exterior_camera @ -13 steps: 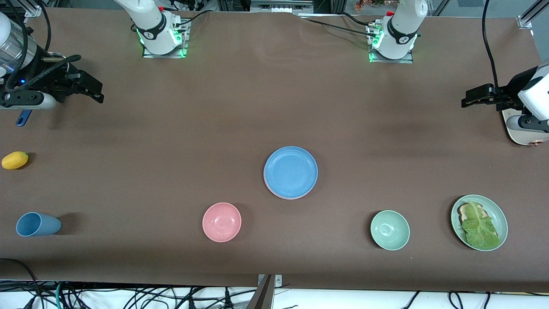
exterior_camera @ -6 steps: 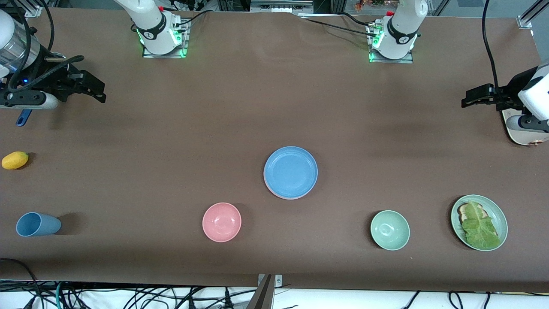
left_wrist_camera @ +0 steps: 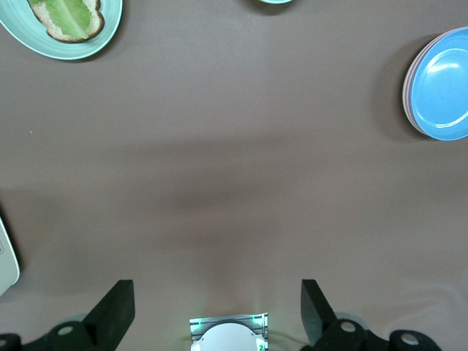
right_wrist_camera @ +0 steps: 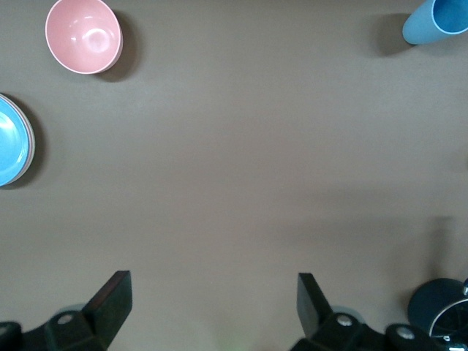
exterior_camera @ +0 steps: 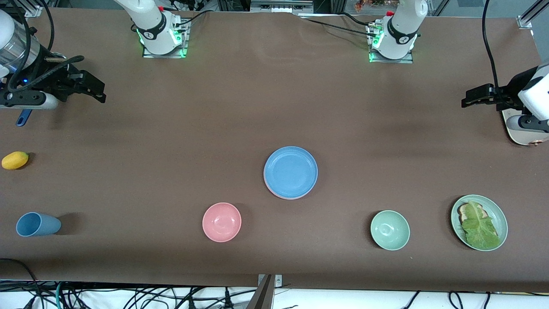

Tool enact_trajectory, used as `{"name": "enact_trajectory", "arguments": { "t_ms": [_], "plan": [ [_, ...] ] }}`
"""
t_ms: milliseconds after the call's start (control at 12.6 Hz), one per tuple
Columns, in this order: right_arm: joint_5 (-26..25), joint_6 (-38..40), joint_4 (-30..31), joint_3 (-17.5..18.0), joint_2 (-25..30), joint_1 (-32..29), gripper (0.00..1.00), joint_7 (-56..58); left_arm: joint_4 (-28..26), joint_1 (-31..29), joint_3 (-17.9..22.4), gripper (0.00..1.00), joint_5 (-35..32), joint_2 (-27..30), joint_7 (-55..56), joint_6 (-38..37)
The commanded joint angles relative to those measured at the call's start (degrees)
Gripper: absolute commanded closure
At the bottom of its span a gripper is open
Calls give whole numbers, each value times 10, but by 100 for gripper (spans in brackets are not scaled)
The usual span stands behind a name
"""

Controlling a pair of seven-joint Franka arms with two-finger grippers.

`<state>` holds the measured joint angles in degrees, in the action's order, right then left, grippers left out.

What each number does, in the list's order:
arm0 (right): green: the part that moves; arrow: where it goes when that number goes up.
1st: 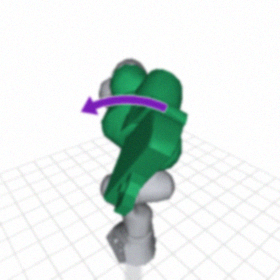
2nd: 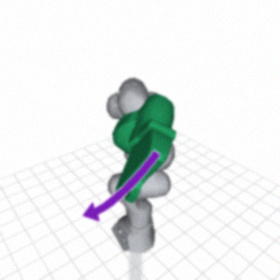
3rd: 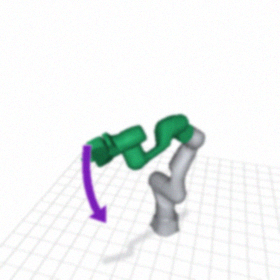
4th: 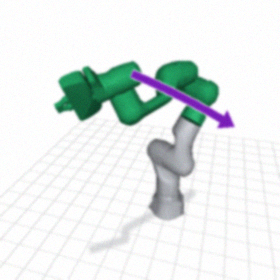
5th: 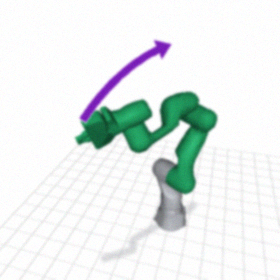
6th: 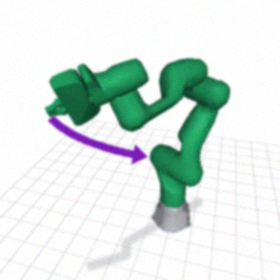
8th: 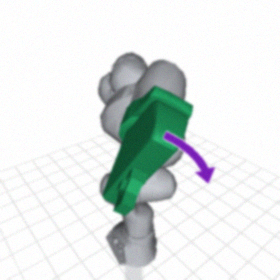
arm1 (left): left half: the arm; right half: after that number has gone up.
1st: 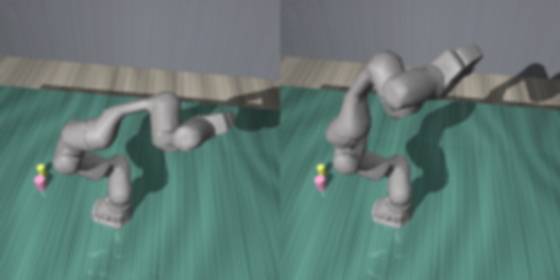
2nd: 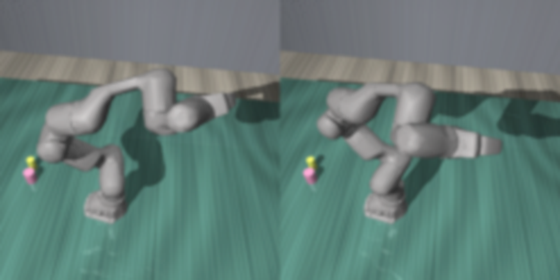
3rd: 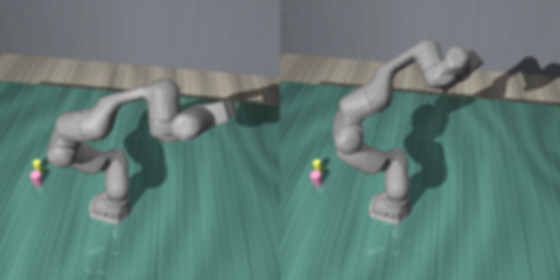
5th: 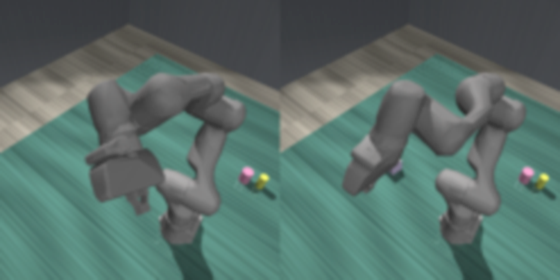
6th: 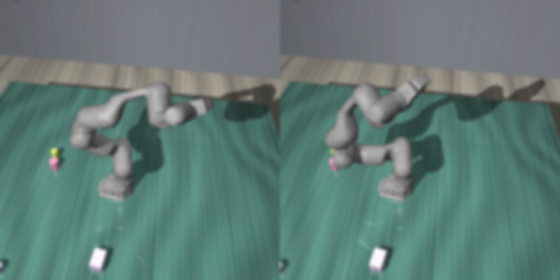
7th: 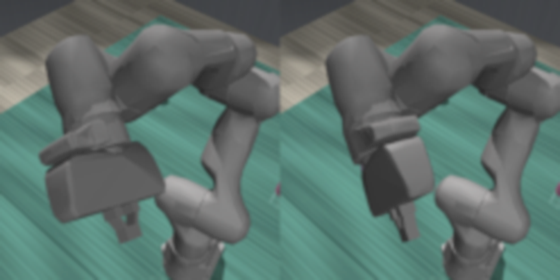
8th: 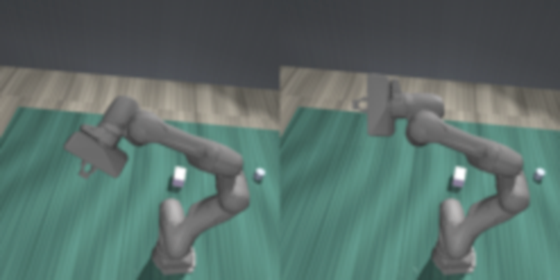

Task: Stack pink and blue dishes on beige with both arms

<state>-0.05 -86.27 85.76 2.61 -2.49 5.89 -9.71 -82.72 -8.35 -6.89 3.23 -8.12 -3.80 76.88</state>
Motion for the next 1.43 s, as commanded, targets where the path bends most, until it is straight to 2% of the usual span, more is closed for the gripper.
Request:
{"name": "enact_trajectory", "arguments": {
  "t_ms": [0, 1354],
  "plan": [
    [-13, 5, 10, 1, 11, -1, 0, -11, 5, -2, 2, 0, 12, -1, -12, -2],
    [-9, 10, 1, -1, 6, 0, 0, -10, 5, -2, 2, 0, 12, -3, -13, -2]
  ]
}}
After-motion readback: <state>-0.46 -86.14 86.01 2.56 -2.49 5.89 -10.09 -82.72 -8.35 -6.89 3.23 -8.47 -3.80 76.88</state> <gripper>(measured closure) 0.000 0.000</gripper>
